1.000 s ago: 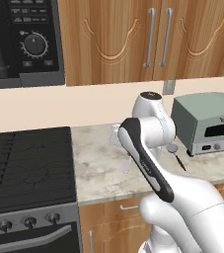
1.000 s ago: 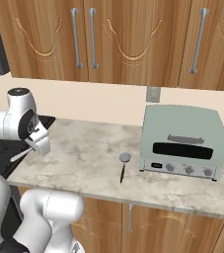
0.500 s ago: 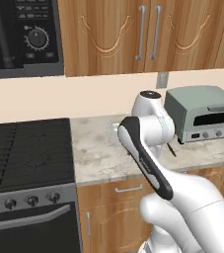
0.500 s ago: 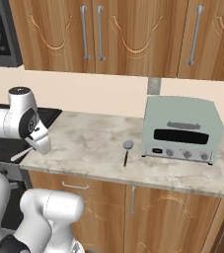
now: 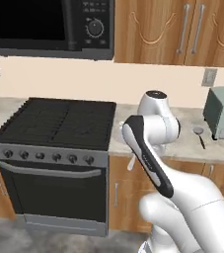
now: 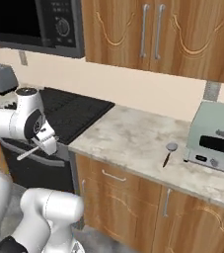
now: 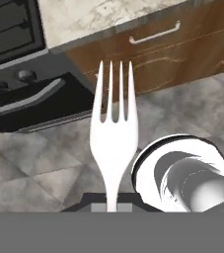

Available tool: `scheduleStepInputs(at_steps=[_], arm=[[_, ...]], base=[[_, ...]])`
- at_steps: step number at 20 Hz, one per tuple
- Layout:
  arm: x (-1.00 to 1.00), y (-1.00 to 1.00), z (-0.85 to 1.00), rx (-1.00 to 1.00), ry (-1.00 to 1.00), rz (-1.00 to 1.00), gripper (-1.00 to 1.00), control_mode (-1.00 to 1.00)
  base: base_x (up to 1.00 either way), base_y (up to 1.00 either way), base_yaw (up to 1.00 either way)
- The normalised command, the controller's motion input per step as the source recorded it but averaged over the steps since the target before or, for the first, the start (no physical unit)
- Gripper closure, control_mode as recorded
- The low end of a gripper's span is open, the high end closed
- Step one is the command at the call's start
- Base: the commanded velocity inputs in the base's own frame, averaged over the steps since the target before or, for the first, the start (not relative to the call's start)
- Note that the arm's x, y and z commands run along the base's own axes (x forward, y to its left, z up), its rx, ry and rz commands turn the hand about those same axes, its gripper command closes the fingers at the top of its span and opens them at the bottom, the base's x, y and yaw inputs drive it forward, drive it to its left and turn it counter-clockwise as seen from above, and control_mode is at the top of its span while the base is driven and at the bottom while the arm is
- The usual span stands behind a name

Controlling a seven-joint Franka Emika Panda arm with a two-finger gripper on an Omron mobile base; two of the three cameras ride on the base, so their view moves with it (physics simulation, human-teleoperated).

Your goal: Take the fork and place it on the left side of the plate. Then take the spoon and place it on the right side of the plate. Make sure they're directly next to the plate.

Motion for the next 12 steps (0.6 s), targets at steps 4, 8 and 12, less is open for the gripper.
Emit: scheduleStepInputs(at_steps=[4,8,12], arm=[[0.00,0.00,0.00,0.00,0.00,0.00,1.00,1.00],[0.00,0.00,0.00,0.00,0.00,0.00,1.00,1.00],[0.00,0.00,0.00,0.00,0.00,0.00,1.00,1.00]], base=[[-0.12,0.05,1.00],[-0.08,0.00,1.00],[-0.05,0.00,1.00]])
